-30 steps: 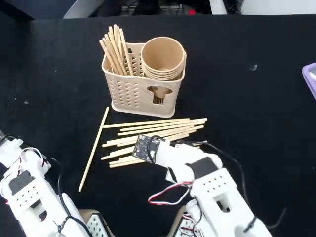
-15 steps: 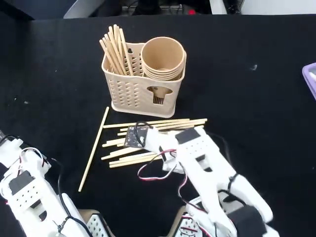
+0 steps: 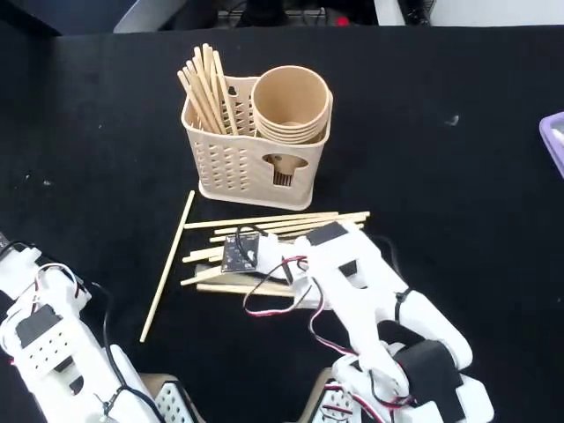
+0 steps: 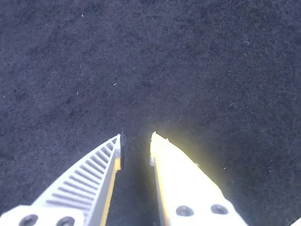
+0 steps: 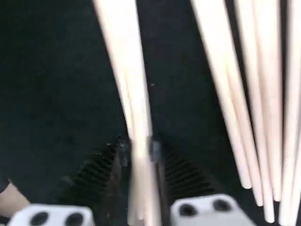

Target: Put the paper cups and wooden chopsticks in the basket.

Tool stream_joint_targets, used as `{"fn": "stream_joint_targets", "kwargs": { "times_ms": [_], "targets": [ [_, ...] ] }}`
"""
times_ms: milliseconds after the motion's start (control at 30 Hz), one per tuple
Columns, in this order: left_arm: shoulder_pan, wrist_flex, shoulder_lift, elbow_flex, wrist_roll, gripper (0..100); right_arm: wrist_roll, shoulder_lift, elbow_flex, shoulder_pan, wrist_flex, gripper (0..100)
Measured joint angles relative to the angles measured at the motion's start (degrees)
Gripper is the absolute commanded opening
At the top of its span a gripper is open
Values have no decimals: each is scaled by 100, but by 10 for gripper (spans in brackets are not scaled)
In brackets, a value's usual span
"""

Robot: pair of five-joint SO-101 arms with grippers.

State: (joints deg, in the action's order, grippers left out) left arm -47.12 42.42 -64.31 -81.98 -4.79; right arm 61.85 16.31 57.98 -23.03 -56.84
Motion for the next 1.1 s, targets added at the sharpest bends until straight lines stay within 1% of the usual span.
{"fn": "stream_joint_targets", "kwargs": {
  "times_ms": [133,300,433,600,700,767,867,1000,1100],
  "targets": [
    [0,0,0,0,0,116,9,352,9,88,-334,11],
    [0,0,0,0,0,116,9,1521,9,88,-1116,11],
    [0,0,0,0,0,116,0,2541,9,88,-1451,11],
    [0,0,0,0,0,116,-396,3130,9,79,-1495,11],
    [0,0,0,0,0,116,-879,3297,18,79,-1248,11],
    [0,0,0,0,0,116,-1231,3393,18,-114,-1178,11],
    [0,0,0,0,0,116,-1749,3525,-185,-651,-1284,11],
    [0,0,0,0,0,116,-2277,3622,-1055,-1345,-1714,11],
    [0,0,0,0,0,116,-2470,3631,-1767,-1538,-1908,11]
  ]
}}
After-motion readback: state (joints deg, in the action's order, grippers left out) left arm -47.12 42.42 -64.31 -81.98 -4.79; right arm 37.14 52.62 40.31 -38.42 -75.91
